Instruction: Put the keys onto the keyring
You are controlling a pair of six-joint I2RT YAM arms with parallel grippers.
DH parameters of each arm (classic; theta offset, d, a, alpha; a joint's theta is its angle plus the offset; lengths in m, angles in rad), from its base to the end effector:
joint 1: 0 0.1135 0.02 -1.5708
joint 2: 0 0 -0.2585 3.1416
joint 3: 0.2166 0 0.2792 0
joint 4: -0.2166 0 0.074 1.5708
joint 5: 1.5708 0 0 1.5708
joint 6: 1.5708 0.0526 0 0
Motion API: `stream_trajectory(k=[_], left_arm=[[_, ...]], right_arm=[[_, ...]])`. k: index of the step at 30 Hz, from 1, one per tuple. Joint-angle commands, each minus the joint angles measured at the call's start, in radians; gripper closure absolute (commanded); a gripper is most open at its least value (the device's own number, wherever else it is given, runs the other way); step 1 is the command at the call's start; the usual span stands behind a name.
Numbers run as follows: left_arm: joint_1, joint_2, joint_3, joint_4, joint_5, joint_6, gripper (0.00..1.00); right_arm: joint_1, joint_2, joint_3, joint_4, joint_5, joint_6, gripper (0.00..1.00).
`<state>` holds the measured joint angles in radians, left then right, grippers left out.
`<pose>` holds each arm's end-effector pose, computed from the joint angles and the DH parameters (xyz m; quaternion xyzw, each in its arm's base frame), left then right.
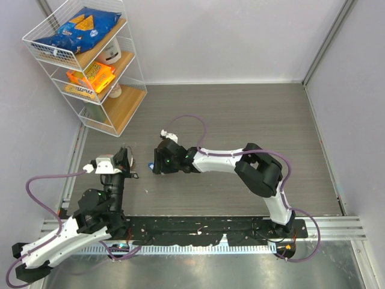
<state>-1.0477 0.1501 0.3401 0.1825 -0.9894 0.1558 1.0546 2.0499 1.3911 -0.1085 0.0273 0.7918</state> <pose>0.0964 -0.0791 0.3000 -0.0422 0.6311 -0.0719 0.7712 0.2395 0.4190 0.1355 -0.1153 0.9131 0.3042 0.2459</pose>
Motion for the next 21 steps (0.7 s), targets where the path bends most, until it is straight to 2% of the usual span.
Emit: stream_trajectory(k=[1,21], left_arm=[[0.002,-0.004,-0.001,0.068,-0.028,0.005,1.0],[0.0,-0.03,-0.003,0.054,-0.017,-0.012,1.0]], right_arm=[[0.007,0.01,0.075,0.003,0.075,0.064,0.46],[0.031,0.062,0.135,-0.042,0.1,0.118,0.53]])
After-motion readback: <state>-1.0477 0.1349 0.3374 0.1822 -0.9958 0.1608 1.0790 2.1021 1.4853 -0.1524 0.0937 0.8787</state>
